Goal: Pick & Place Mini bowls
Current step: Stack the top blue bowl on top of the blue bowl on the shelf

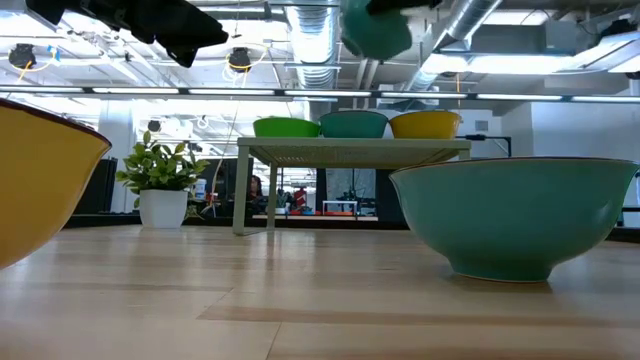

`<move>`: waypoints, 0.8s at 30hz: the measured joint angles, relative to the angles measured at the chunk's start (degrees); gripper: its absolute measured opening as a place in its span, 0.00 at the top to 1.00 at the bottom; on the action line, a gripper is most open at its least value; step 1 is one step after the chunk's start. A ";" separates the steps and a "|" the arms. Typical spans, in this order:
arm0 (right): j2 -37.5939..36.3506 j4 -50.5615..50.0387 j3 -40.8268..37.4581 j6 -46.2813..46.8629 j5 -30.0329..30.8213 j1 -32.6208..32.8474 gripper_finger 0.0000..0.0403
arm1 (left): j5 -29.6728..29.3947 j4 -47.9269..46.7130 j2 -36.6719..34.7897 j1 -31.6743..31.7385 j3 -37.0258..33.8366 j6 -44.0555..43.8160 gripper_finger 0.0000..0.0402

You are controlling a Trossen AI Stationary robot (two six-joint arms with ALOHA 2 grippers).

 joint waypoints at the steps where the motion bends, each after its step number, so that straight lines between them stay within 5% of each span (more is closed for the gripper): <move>1: 0.00 -0.02 0.00 -0.29 -1.68 -1.71 0.99 | 0.00 0.06 0.00 0.00 0.00 0.00 0.79; 10: 4.38 -1.99 3.83 -8.90 -6.51 -12.36 0.99 | 0.00 0.36 0.00 0.00 0.00 0.00 0.79; 18: 14.00 -31.16 25.70 -5.56 -16.05 -16.58 0.99 | 0.00 0.58 0.00 0.00 0.00 0.00 0.79; 24: 22.90 -43.53 37.19 -7.65 -15.89 -17.36 0.97 | 0.00 0.54 0.00 -0.02 0.00 -0.20 0.79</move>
